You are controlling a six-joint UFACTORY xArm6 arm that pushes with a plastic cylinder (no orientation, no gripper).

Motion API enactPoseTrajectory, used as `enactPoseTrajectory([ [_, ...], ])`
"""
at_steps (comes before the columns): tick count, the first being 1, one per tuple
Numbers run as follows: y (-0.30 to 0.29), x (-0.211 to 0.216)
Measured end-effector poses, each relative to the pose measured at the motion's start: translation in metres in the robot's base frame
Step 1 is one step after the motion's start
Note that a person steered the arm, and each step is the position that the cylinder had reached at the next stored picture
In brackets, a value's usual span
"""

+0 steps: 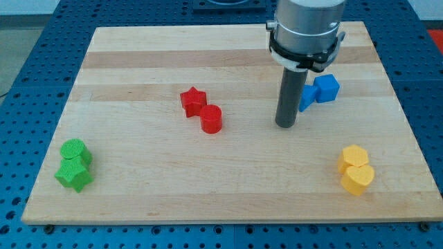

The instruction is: Separate the blue blocks from each other

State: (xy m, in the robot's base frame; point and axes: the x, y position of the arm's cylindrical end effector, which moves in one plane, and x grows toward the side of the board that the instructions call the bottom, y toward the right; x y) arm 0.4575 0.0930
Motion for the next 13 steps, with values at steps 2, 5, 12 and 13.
enactPoseTrajectory([
  [2,0.025,-0.01],
  [5,0.063,0.008],
  [12,0.08,-0.08],
  [13,0.038,-0.135],
])
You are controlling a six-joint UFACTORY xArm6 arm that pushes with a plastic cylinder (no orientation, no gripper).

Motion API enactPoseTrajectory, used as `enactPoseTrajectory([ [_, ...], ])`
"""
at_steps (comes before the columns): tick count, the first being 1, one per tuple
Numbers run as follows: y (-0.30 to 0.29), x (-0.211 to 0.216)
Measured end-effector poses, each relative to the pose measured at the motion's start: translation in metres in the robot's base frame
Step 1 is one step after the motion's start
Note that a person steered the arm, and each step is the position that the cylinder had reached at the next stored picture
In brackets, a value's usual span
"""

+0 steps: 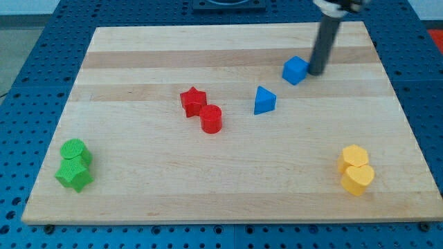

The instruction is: Separate the blue blocks from each other

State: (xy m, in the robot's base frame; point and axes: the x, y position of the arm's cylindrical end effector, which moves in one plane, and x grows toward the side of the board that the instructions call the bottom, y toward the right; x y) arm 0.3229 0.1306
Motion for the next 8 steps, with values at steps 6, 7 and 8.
enactPoseTrajectory([
  [6,0.0,0.043],
  [7,-0.017,0.042],
  [8,-0.083,0.032],
])
